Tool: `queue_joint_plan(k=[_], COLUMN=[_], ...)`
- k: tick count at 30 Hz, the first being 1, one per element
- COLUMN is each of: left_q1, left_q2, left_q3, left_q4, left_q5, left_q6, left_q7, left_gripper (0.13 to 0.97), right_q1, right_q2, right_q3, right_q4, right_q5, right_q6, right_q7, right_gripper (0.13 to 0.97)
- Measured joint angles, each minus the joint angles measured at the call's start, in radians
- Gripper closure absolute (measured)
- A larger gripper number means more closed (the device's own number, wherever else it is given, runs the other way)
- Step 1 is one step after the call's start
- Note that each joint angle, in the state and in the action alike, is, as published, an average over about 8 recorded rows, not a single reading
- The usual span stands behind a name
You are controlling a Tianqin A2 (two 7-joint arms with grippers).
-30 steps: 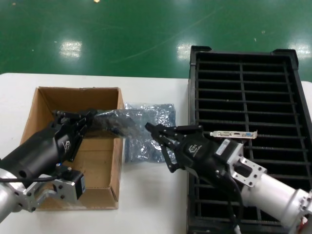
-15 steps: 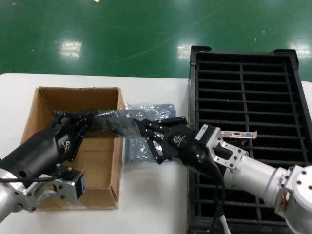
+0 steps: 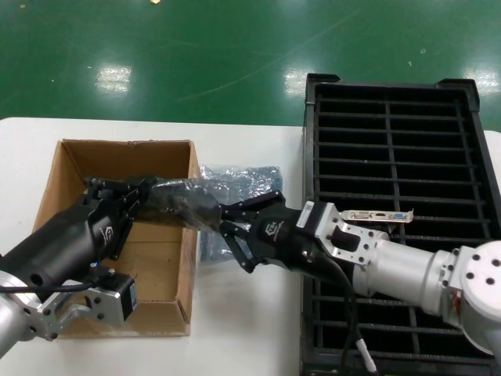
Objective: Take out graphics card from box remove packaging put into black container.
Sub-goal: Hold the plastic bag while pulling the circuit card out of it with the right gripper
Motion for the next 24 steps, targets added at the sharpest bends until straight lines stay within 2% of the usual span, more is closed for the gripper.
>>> queue_joint_plan(k=[12, 24], left_q1=[0.0, 0.0], left_q2=[0.0, 0.0], left_q3=[0.0, 0.0], left_q4=[0.0, 0.0], left_q5=[0.0, 0.0], left_q6=[0.0, 0.0], left_q7=[0.0, 0.0], left_gripper=[0.957, 0.957], right_q1=[0.054, 0.06], right_q2=[-0.034, -0.048], right_q3=[-0.038, -0.034], right_q4=[-0.05, -0.069], right_q5=[-0.047, -0.053], right_q6=[-0.007, 0.0], right_q7=[0.092, 0.145], right_gripper=[0.961, 0.942])
